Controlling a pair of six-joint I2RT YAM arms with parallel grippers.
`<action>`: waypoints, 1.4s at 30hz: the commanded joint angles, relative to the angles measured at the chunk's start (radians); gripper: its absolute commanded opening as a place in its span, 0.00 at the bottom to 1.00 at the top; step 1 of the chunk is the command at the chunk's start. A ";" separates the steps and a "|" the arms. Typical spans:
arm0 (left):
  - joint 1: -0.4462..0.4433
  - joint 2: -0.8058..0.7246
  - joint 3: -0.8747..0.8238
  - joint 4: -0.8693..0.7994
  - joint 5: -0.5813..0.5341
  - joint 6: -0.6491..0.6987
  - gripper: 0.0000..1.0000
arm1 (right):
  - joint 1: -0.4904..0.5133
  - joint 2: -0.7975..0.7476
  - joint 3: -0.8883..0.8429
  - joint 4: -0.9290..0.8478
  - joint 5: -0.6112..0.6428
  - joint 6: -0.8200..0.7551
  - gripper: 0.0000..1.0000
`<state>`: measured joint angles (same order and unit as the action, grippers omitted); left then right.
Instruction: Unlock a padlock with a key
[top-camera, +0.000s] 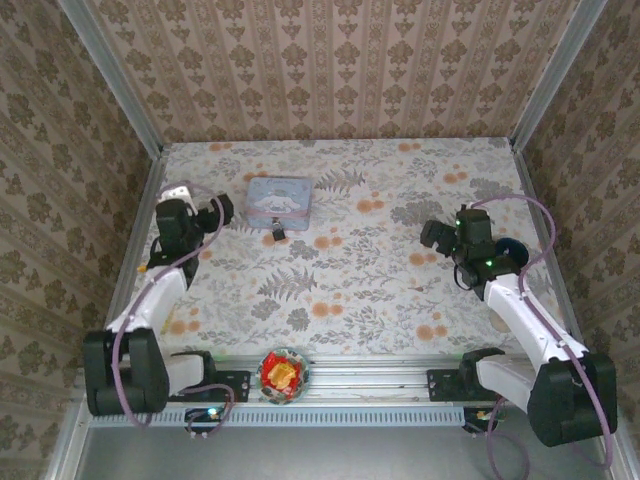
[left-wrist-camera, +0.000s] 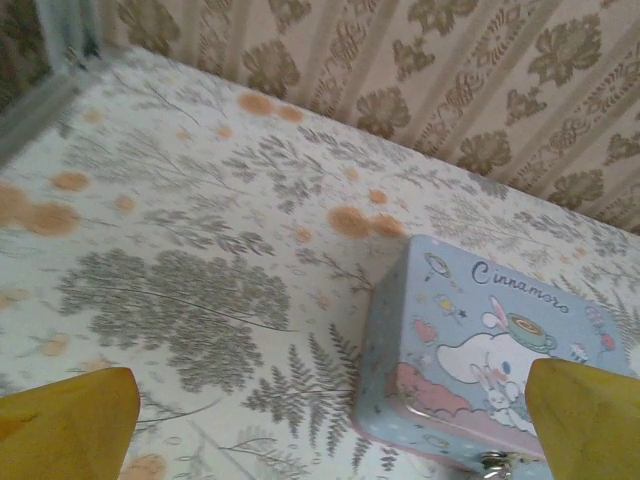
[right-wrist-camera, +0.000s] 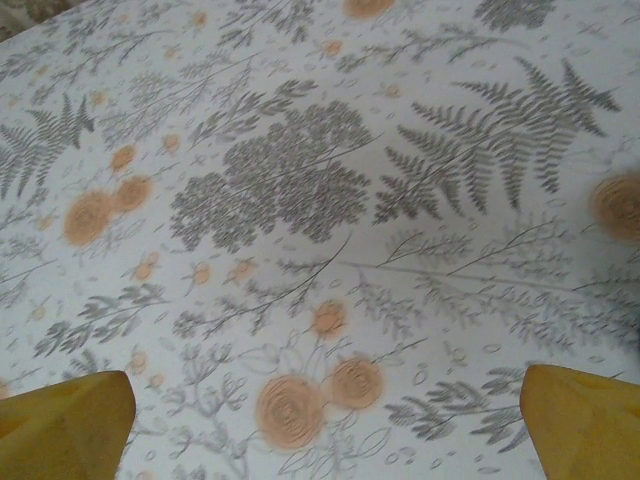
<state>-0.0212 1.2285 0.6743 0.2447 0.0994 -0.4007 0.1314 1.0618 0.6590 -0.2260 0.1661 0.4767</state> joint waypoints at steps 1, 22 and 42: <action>-0.010 0.108 0.097 0.019 0.133 -0.058 1.00 | 0.036 0.027 0.055 -0.052 -0.039 0.081 1.00; -0.100 0.550 0.320 0.022 0.276 -0.080 0.76 | 0.364 0.766 0.655 0.096 -0.349 0.228 0.82; -0.181 0.555 0.223 0.106 0.296 -0.145 0.49 | 0.391 1.181 1.115 -0.046 -0.451 0.208 0.51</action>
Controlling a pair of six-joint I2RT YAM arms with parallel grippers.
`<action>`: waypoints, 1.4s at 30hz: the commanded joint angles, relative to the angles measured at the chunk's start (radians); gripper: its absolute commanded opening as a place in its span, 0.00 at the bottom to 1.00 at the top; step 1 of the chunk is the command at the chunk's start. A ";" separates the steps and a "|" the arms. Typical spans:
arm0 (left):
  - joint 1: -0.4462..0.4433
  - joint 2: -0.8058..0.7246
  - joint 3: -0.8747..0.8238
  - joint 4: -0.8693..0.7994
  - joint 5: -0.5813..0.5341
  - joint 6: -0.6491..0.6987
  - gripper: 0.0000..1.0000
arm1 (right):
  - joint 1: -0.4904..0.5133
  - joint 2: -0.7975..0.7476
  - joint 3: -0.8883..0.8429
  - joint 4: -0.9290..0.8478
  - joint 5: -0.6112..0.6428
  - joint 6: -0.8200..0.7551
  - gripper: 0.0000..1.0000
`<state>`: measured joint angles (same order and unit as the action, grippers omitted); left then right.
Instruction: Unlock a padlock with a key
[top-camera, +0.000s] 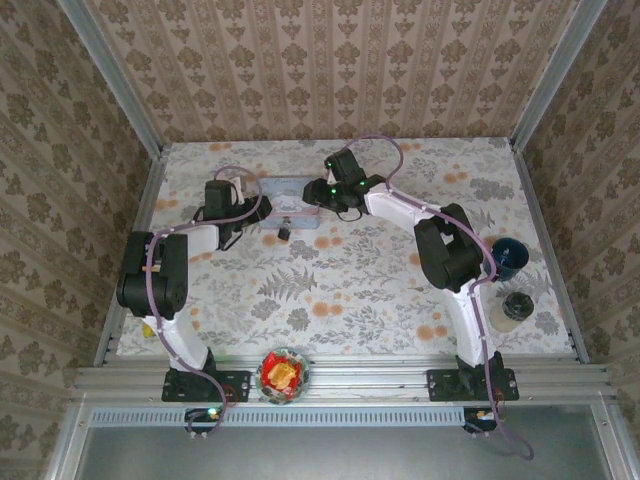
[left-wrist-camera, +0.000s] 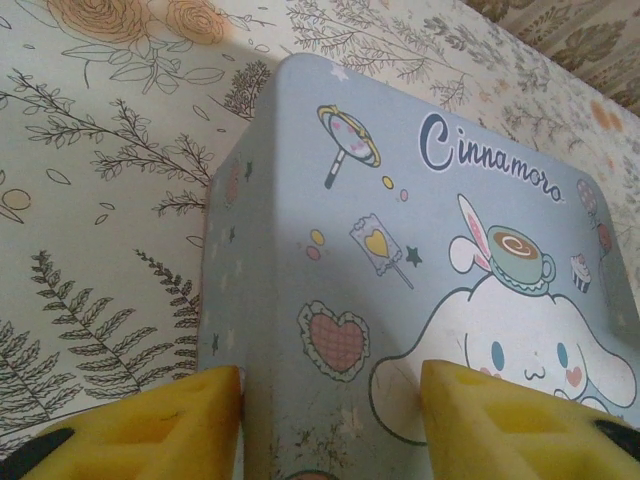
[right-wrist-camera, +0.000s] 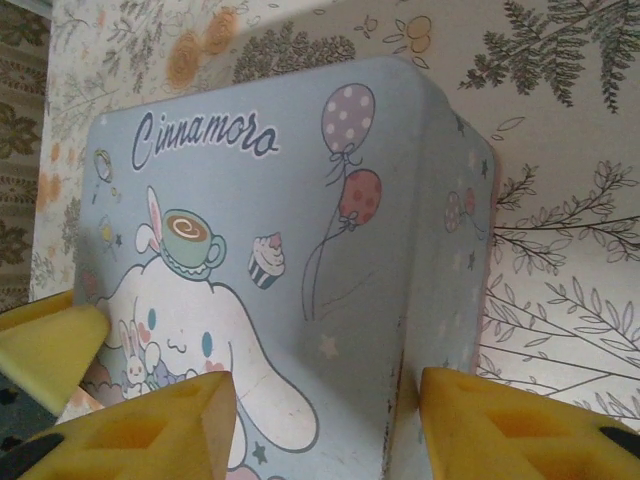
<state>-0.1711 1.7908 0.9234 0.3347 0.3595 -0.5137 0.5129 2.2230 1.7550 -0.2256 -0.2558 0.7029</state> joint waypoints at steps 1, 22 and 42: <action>-0.039 -0.014 -0.031 0.017 0.038 -0.037 0.48 | 0.012 0.016 0.008 -0.046 -0.028 -0.020 0.49; -0.455 -0.439 -0.343 -0.032 -0.254 -0.279 0.37 | 0.068 -0.304 -0.445 -0.038 0.002 0.030 0.38; -0.480 -0.525 -0.383 -0.093 -0.397 -0.240 0.37 | 0.188 -0.357 -0.510 -0.077 0.098 0.085 0.42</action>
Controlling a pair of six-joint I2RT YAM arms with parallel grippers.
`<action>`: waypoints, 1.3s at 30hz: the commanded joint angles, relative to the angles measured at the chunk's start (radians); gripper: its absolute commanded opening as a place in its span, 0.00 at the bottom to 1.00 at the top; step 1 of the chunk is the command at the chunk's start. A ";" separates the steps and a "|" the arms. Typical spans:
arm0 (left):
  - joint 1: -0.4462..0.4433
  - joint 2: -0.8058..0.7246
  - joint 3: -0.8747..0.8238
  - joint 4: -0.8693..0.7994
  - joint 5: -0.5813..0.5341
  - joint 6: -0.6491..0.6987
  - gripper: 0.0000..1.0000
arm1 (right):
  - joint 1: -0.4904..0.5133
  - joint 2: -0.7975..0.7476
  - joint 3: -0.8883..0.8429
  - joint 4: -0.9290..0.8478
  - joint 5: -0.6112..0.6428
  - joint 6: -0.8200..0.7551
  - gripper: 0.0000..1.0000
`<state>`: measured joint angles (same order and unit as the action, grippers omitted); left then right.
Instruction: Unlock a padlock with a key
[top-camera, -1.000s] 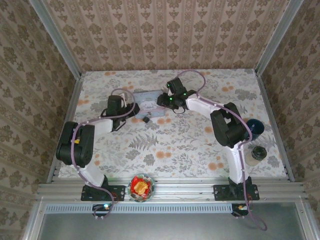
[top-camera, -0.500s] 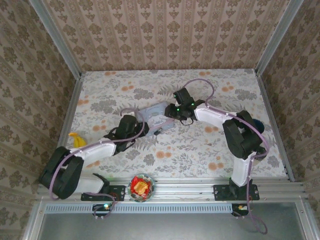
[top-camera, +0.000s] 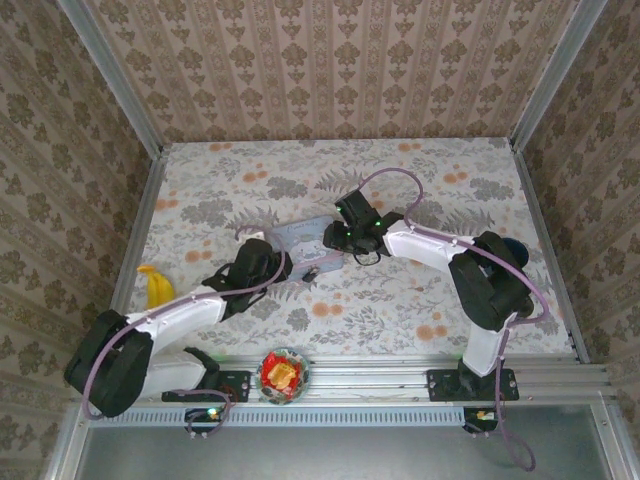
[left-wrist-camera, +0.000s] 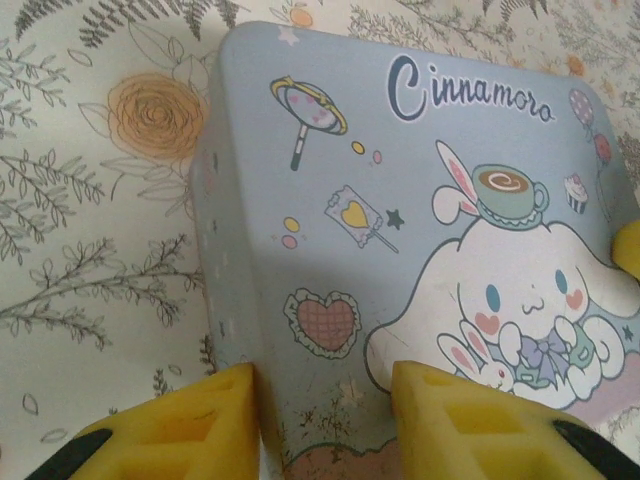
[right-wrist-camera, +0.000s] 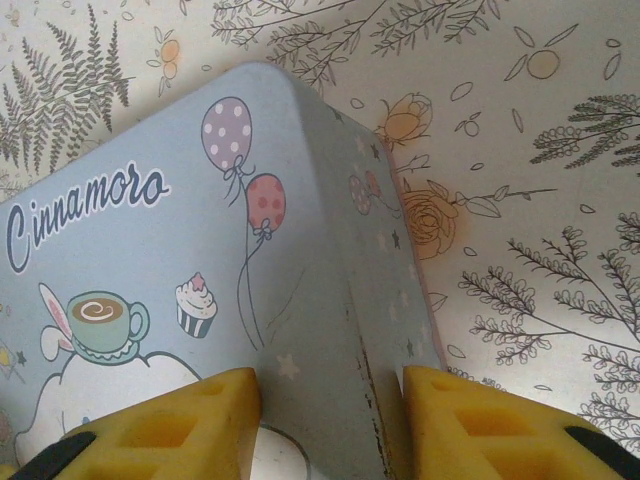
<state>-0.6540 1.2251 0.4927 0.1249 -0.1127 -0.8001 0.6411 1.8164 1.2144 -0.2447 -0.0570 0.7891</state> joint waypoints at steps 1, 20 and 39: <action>0.012 0.050 0.053 0.121 0.073 0.052 0.37 | 0.057 0.063 0.044 -0.058 -0.104 -0.006 0.43; 0.058 -0.092 0.076 -0.007 0.004 0.091 0.81 | 0.001 -0.015 0.171 -0.285 0.072 -0.133 0.73; 0.103 -0.233 0.085 -0.143 0.032 0.190 1.00 | -0.192 -0.620 -0.295 -0.740 0.304 -0.055 0.56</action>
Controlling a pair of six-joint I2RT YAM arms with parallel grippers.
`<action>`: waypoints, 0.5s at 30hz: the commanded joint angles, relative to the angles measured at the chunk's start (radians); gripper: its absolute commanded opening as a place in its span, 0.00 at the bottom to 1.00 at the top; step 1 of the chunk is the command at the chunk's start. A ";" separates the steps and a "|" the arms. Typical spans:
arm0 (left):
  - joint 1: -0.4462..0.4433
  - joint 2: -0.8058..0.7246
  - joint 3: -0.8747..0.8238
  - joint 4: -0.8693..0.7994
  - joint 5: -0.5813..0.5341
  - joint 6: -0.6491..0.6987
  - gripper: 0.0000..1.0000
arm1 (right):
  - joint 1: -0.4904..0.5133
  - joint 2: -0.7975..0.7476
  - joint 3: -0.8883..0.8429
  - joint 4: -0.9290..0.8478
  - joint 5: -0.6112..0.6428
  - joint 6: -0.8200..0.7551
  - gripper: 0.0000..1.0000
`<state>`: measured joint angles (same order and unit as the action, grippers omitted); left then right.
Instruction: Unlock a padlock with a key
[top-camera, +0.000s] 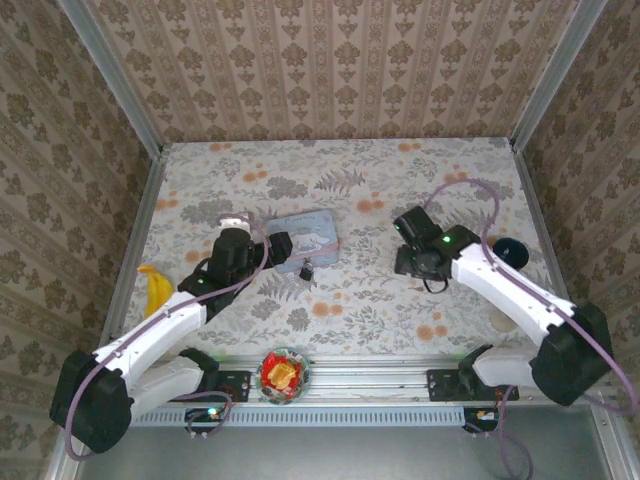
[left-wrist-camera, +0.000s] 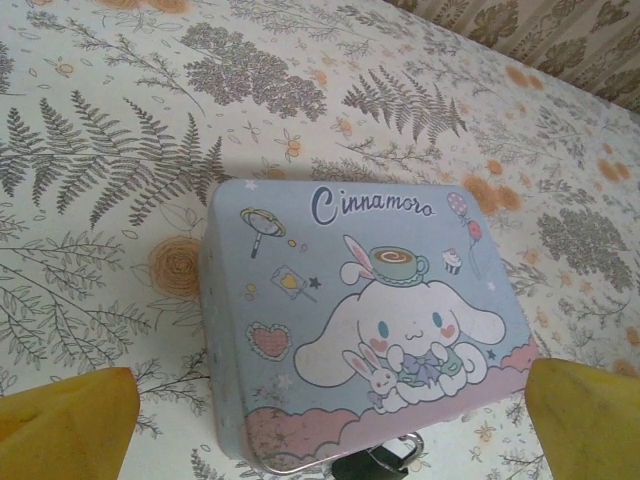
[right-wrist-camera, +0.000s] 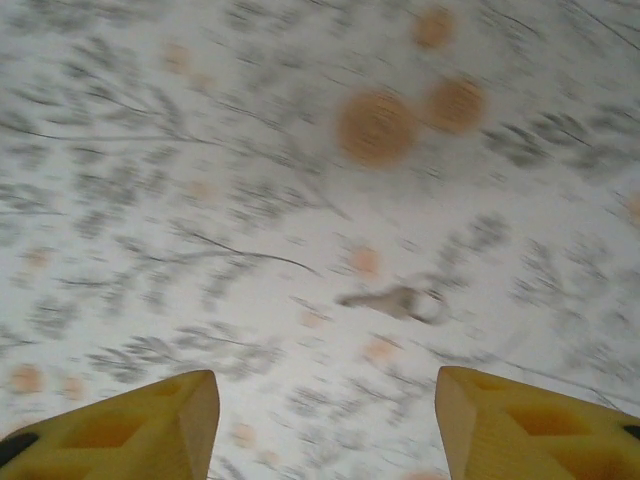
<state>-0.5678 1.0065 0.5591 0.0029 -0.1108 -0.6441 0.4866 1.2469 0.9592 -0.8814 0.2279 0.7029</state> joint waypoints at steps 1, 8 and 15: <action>0.023 -0.016 0.017 -0.016 0.036 0.034 1.00 | -0.057 -0.064 -0.058 -0.103 0.005 0.023 0.55; 0.059 -0.029 0.002 0.009 0.074 0.032 1.00 | -0.221 -0.052 -0.141 -0.004 -0.167 -0.109 0.53; 0.070 -0.046 -0.011 0.000 0.077 0.026 1.00 | -0.297 0.068 -0.128 0.119 -0.275 -0.198 0.55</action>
<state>-0.5064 0.9806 0.5587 -0.0002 -0.0483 -0.6312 0.1982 1.2736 0.8150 -0.8219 0.0296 0.5686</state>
